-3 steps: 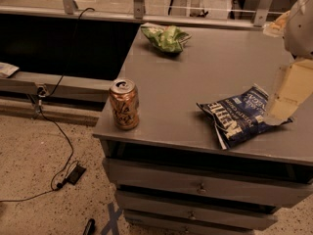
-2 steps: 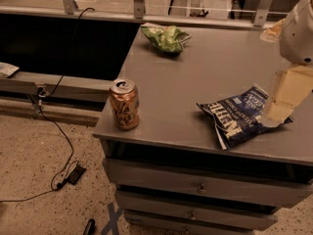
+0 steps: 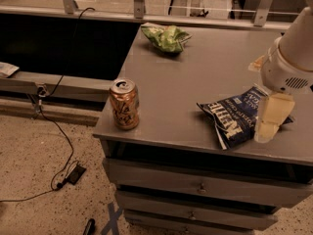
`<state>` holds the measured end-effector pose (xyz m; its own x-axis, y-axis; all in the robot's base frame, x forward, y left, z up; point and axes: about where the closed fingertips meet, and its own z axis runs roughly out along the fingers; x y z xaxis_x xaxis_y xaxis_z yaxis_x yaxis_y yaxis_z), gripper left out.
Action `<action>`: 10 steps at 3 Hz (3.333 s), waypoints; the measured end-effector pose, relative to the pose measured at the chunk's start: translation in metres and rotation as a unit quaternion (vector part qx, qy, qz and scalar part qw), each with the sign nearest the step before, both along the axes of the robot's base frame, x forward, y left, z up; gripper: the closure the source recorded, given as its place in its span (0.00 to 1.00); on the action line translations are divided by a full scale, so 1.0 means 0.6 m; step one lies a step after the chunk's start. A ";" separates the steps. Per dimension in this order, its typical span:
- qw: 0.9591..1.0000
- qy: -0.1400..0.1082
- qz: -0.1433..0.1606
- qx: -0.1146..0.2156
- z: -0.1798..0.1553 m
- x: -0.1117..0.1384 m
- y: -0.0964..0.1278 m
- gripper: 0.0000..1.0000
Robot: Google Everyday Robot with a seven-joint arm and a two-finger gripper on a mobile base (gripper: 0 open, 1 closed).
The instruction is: Move blue chip bag near orange can
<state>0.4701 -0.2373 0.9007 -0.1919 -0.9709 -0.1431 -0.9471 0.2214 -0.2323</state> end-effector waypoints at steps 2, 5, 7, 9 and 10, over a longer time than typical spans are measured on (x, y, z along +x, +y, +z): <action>0.999 0.032 0.012 0.000 -0.093 0.007 -0.023 0.41; 0.999 -0.030 0.029 -0.011 0.004 0.035 -0.015 1.00; 0.988 -0.116 0.100 0.007 0.060 0.083 0.058 1.00; 0.947 -0.147 0.276 0.065 0.041 0.088 0.180 1.00; 0.936 -0.154 0.313 0.050 0.040 0.086 0.181 1.00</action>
Offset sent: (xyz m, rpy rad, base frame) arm 0.0039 -0.0210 -0.0800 0.0105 0.0908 0.0320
